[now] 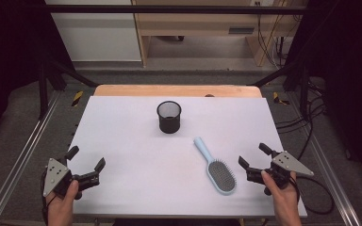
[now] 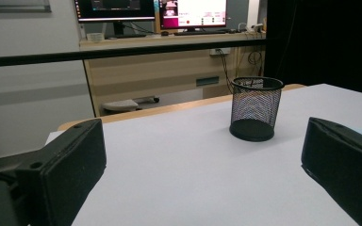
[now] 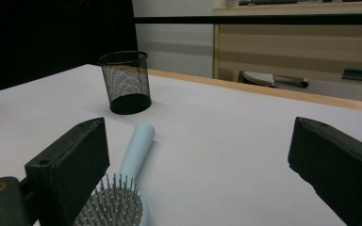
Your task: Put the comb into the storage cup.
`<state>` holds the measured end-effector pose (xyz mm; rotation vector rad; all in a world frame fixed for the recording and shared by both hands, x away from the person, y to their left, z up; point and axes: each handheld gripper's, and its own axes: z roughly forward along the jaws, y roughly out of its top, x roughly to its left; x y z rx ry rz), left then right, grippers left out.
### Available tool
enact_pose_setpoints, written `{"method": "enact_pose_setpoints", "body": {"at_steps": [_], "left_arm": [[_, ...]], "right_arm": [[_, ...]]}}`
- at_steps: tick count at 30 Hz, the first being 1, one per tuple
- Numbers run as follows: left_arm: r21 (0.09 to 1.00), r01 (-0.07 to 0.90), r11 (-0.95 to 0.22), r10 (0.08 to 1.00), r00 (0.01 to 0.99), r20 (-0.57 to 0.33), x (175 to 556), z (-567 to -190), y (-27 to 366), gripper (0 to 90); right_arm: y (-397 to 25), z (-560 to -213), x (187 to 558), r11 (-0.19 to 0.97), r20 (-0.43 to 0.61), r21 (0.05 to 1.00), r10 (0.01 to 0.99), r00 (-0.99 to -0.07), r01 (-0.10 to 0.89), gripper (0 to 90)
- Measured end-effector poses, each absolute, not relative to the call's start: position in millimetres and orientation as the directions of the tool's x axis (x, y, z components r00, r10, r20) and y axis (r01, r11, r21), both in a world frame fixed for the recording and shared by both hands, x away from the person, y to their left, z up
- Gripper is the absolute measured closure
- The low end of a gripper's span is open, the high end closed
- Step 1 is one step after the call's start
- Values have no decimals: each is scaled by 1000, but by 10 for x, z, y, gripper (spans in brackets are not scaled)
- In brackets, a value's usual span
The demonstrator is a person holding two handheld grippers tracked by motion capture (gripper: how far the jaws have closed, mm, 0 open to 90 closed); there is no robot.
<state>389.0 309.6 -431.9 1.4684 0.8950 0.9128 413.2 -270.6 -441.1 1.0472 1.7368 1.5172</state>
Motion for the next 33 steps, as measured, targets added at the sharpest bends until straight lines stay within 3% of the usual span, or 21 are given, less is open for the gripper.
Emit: {"method": "enact_pose_setpoints", "body": {"at_steps": [20,30,33], "left_arm": [[993,69,-91,906,419,53,3882,-4376,3075,8],[991,83,-101,909,414,58,3906,-4405,3038,8],[990,92,-108,910,409,61,3935,-4417,3030,11]], "right_arm": [[-2449,-4444,4173,63,92,950,880,-466,307,79],[-2189,-4391,4429,114,90,919,870,-485,376,98],[-2130,-4340,4537,163,46,913,869,-493,373,98]]}}
